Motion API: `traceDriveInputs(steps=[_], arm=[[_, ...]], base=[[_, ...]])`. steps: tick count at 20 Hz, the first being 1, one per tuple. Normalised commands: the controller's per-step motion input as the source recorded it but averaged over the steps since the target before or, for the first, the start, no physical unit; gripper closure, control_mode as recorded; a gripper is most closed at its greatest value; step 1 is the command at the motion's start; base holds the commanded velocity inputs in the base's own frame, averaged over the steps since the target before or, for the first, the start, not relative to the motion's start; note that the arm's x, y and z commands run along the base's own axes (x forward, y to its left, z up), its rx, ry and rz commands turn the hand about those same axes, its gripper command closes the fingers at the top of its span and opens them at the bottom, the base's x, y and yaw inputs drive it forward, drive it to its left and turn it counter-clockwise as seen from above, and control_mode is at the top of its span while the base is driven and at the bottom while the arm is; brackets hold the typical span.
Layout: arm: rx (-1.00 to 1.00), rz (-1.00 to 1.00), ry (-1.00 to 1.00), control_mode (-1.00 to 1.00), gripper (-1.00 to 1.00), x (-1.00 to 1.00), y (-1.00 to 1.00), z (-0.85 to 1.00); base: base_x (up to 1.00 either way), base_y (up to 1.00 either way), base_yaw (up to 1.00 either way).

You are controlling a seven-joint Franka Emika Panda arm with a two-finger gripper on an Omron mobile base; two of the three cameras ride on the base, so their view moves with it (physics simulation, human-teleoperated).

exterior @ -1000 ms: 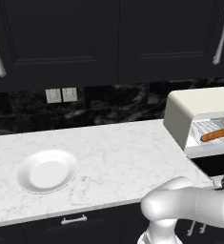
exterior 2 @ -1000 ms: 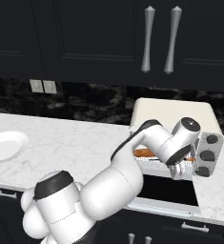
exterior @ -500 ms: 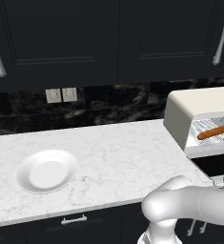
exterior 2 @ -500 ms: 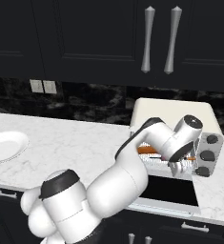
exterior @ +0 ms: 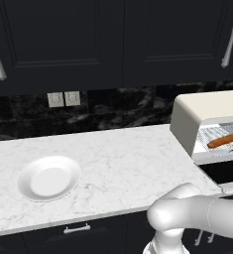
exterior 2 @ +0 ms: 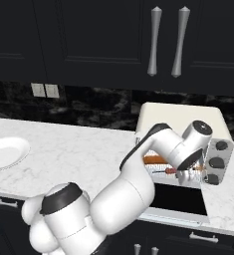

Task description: Pick up the kebab skewer and baguette bread, and place them inside the toaster oven. Close the toaster oven door and start by setting the timer.

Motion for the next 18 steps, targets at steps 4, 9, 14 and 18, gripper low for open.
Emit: traceDriveInputs(steps=[4, 9, 14, 18], arm=[[0.00, -0.07, 0.00, -1.00, -1.00, 0.00, 0.01, -0.02], [0.00, -0.05, -0.02, -1.00, -1.00, -0.43, 0.00, 0.08], [0.00, -0.06, 0.00, -1.00, -1.00, -0.94, 0.02, 0.27], [0.01, -0.12, 0.01, -1.00, -1.00, -0.90, 0.05, 0.17]], base=[[0.00, 0.00, 0.00], [0.00, 0.00, 0.00], [0.00, 0.00, 0.00], [0.00, 0.00, 0.00]])
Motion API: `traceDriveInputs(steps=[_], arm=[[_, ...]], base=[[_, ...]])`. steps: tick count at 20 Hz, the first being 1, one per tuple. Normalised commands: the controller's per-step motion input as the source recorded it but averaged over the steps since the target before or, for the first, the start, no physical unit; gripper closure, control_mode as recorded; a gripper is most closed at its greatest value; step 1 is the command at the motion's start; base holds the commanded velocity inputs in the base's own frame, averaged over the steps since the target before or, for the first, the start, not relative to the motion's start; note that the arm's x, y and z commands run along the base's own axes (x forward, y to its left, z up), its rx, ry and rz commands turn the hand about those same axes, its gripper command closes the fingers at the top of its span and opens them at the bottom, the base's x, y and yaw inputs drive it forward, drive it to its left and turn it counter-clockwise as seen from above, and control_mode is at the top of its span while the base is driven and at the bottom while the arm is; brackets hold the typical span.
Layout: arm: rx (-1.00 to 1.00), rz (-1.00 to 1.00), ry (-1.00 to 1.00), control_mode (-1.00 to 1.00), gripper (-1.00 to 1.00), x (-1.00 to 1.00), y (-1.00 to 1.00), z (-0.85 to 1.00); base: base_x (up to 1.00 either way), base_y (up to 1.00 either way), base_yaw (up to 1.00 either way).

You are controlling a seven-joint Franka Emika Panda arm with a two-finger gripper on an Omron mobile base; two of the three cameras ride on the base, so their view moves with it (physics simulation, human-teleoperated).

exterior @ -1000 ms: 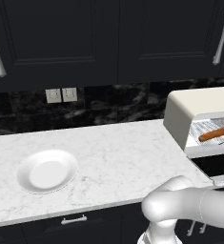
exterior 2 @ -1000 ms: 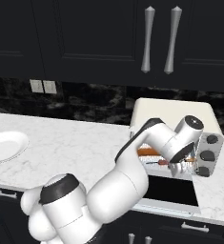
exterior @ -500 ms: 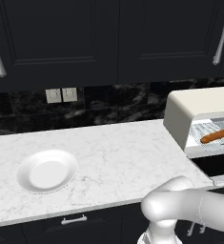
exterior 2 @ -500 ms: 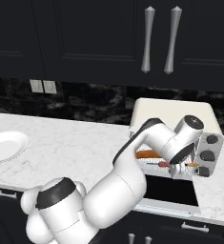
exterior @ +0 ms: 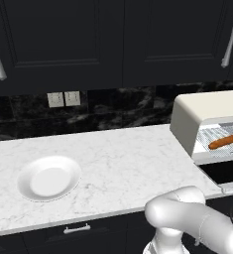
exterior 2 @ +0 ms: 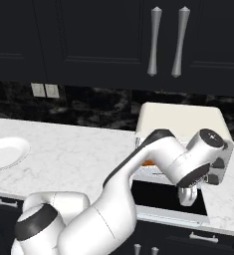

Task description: Pick up the kebab skewer and baguette bread, and place them inside the toaster oven. Close the toaster oven door and start by setting the timer.

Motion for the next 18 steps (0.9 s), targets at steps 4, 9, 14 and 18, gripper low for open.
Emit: traceDriveInputs(steps=[4, 9, 14, 18], arm=[[0.00, -0.46, 0.15, -1.00, -1.00, -0.82, 0.00, 0.01], [0.00, -0.62, 0.25, -1.00, -1.00, -0.22, 0.11, -0.04], [0.00, -0.65, 0.31, -1.00, -1.00, 0.02, 0.04, -0.26], [0.01, -0.60, 0.30, -1.00, -1.00, 0.02, -0.03, -0.12]], base=[[0.00, 0.00, 0.00], [0.00, 0.00, 0.00], [0.00, 0.00, 0.00], [0.00, 0.00, 0.00]])
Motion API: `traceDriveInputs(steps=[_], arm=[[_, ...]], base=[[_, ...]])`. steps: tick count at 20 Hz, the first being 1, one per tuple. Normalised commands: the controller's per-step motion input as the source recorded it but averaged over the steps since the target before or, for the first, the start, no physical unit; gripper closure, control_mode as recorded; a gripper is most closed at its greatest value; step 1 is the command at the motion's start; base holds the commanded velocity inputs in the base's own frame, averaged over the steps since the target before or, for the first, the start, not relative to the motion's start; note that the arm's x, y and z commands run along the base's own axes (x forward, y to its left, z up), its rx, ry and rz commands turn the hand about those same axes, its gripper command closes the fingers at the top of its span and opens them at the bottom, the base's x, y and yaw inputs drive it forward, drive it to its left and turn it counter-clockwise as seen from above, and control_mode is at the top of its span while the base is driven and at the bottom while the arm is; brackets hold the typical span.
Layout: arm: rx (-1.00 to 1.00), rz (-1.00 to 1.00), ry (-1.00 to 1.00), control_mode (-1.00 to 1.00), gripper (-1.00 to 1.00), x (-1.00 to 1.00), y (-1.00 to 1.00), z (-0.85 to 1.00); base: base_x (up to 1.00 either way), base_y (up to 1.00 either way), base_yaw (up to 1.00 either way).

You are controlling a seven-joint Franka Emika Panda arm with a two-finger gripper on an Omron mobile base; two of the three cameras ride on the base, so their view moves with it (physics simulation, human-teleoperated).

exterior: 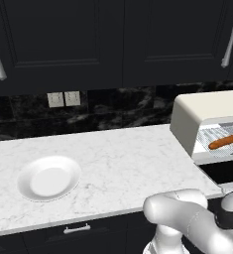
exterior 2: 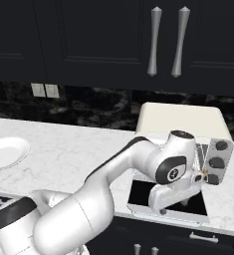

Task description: Pick up the kebab skewer and baguette bread, and place them inside the toaster oven. Close the toaster oven door and start by setting the timer.

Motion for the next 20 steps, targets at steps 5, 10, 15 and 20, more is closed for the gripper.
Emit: traceDriveInputs(steps=[5, 10, 15, 20], arm=[[0.00, -0.71, 0.01, -1.00, -1.00, 0.08, 0.12, -0.07], [-0.01, -0.69, -0.03, -1.00, -1.00, 0.04, -0.12, -0.03], [-0.14, -0.57, -0.14, -1.00, -1.00, 0.32, 0.29, -0.17], [-0.20, -0.13, -0.06, -1.00, -1.00, 0.17, -0.12, -0.24]], base=[[0.00, 0.00, 0.00], [0.00, 0.00, 0.00], [0.00, 0.00, 0.00], [0.00, 0.00, 0.00]])
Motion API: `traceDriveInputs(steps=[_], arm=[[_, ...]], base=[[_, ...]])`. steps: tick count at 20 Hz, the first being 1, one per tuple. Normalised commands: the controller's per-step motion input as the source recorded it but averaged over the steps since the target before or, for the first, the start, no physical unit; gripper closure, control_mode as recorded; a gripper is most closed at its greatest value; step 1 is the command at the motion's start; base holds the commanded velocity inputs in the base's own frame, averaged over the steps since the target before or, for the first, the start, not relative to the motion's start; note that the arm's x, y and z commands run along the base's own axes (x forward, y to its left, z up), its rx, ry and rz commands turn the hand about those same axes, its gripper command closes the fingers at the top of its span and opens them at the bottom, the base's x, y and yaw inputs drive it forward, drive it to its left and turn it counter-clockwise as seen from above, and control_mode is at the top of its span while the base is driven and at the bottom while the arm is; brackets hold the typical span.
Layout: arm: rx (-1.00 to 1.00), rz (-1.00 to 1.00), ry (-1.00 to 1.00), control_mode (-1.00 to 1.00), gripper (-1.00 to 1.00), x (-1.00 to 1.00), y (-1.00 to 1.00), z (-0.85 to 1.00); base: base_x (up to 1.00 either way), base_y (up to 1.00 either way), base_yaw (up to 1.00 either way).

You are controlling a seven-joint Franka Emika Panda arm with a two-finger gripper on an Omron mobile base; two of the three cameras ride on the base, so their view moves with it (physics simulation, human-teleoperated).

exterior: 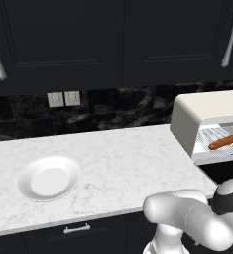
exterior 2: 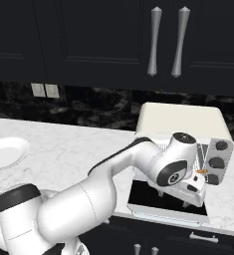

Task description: Pick up the kebab skewer and baguette bread, and place them inside the toaster oven. Close the toaster oven door and start by setting the timer.

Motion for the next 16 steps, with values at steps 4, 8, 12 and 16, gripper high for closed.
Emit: traceDriveInputs(steps=[4, 8, 12, 16], arm=[[-0.26, 0.00, -0.13, -1.00, -1.00, -0.01, -0.04, -0.39], [-0.21, -0.02, -0.08, -1.00, -1.00, 0.13, -0.14, -0.19], [-0.07, -0.12, -0.01, -1.00, -1.00, 0.14, -0.43, -0.10], [0.00, -0.18, 0.00, -1.00, -1.00, 0.24, -0.45, -0.02]], base=[[0.00, 0.00, 0.00], [0.00, 0.00, 0.00], [0.00, 0.00, 0.00], [0.00, 0.00, 0.00]])
